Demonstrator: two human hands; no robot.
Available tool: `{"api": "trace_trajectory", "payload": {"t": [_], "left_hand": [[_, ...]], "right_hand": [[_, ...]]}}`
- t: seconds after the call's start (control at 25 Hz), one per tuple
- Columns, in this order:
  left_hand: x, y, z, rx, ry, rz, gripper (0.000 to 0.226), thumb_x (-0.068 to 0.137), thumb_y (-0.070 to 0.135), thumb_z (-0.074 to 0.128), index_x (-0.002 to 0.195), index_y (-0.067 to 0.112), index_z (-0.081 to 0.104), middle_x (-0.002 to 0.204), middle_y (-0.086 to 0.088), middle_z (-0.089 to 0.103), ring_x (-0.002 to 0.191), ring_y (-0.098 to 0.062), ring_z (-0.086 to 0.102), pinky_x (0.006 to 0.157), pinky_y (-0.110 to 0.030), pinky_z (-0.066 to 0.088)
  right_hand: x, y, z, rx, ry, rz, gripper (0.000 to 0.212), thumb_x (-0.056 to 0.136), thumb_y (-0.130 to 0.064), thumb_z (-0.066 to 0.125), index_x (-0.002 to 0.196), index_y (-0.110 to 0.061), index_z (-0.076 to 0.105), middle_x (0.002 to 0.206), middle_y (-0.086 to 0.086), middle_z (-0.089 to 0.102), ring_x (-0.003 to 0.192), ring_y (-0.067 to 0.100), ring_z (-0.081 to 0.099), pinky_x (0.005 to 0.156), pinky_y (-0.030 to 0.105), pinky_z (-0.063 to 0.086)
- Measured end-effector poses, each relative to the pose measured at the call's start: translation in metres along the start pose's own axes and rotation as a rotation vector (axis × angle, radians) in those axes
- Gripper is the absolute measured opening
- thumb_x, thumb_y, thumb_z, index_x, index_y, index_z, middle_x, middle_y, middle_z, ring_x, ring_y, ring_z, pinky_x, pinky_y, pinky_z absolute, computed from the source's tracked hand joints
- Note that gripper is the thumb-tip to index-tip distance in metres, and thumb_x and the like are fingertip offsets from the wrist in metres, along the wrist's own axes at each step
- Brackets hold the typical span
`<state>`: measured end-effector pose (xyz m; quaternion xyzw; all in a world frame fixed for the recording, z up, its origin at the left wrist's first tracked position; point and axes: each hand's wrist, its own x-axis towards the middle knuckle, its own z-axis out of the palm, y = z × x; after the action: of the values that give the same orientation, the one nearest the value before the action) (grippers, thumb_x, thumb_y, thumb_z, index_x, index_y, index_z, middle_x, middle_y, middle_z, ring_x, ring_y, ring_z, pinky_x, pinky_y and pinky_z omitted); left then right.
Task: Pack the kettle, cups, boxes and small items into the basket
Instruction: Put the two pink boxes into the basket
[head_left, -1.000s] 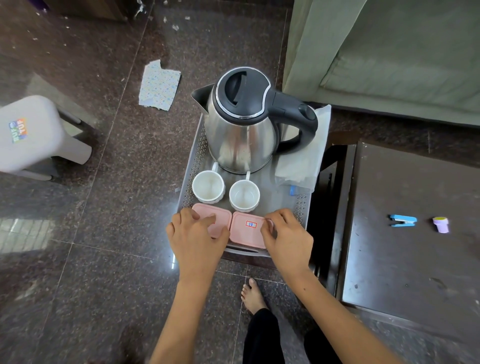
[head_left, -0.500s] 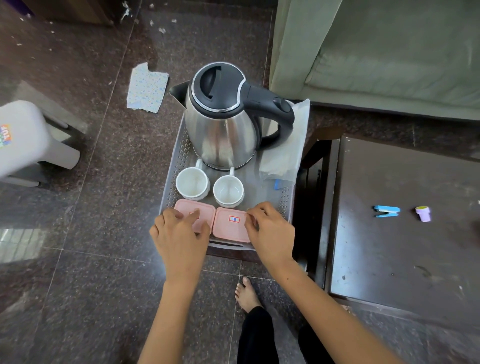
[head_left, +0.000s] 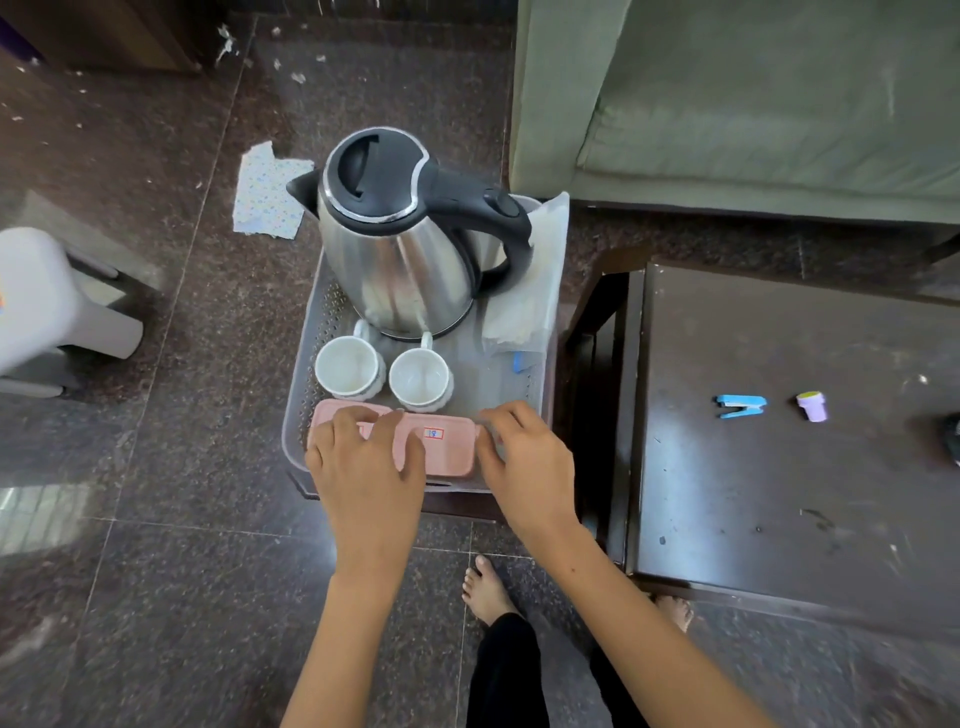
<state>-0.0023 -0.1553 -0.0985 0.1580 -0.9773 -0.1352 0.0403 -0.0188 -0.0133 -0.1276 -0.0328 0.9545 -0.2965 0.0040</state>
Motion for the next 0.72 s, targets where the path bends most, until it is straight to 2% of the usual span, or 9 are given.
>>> {"api": "trace_trajectory", "payload": {"t": [0.2,0.36,0.56,0.72], "left_hand": [[-0.022,0.087,0.002,-0.18,-0.022,0.141,0.024,0.084,0.029,0.057,0.1,0.018,0.071,0.103,-0.005,0.057,0.097,-0.026,0.047,0.084,-0.035,0.029],[-0.07,0.196,0.035,-0.276,-0.11,0.319,0.018,0.083,0.026,0.066,0.099,0.018,0.07,0.1,-0.003,0.057,0.094,-0.026,0.049,0.082,-0.034,0.031],[-0.172,0.365,0.088,-0.389,-0.289,0.475,0.016,0.082,0.027,0.067,0.096,0.02,0.071,0.098,0.0,0.058,0.09,-0.024,0.051,0.078,-0.032,0.033],[-0.25,0.487,0.128,-0.434,-0.427,0.57,0.022,0.082,0.032,0.059,0.096,0.02,0.071,0.098,0.0,0.061,0.091,-0.025,0.054,0.078,-0.037,0.041]], "right_hand": [[-0.023,0.06,-0.06,0.144,0.16,0.114,0.015,0.089,-0.022,0.058,0.097,-0.018,0.07,0.094,-0.007,0.066,0.071,0.008,0.062,0.057,0.03,0.054],[-0.053,0.159,-0.13,0.112,0.258,0.308,0.007,0.085,-0.019,0.064,0.089,-0.02,0.07,0.088,-0.006,0.067,0.063,0.011,0.063,0.056,0.033,0.055],[-0.119,0.306,-0.24,0.038,0.227,0.538,0.01,0.086,-0.022,0.06,0.09,-0.021,0.069,0.091,-0.002,0.067,0.072,0.018,0.066,0.061,0.039,0.055],[-0.172,0.416,-0.325,-0.047,0.227,0.702,0.014,0.087,-0.023,0.058,0.096,-0.021,0.069,0.099,-0.004,0.067,0.08,0.017,0.067,0.066,0.031,0.051]]}}
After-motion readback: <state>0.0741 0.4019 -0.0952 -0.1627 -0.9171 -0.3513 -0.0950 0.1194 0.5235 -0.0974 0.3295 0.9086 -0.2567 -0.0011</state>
